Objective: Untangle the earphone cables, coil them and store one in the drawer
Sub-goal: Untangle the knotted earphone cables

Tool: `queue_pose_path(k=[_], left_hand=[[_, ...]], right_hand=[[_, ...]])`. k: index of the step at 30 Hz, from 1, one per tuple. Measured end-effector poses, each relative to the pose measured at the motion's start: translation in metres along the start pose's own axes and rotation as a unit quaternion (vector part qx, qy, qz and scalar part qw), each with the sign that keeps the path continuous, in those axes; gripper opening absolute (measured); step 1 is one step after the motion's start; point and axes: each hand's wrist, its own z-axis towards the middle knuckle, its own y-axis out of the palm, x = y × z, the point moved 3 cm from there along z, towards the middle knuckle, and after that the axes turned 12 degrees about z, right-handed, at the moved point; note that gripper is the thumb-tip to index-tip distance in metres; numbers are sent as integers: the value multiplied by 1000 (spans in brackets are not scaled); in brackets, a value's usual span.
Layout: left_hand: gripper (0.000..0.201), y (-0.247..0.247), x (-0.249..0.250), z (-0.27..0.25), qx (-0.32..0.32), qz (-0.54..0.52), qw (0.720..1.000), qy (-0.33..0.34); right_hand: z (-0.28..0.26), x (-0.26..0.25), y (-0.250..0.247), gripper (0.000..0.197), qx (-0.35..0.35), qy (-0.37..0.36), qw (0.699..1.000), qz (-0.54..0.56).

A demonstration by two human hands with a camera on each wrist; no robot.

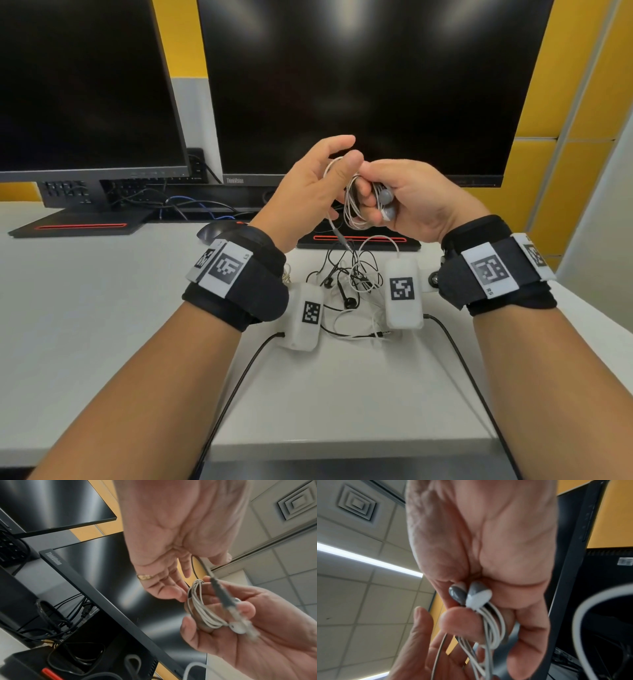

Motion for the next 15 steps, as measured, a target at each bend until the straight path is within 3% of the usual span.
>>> queue_pose_path(k=[3, 9, 15], left_hand=[[30, -3, 0, 0, 11, 3, 1000, 6], [28, 4, -3, -1, -69, -11, 997, -17], [21, 0, -9, 4, -12, 10, 1000, -24]], right_hand=[[0, 1, 2, 36, -11, 6, 1000, 6], [0, -2, 3, 35, -7, -14, 999, 43], [5, 0, -1, 33, 26, -25, 999, -26]])
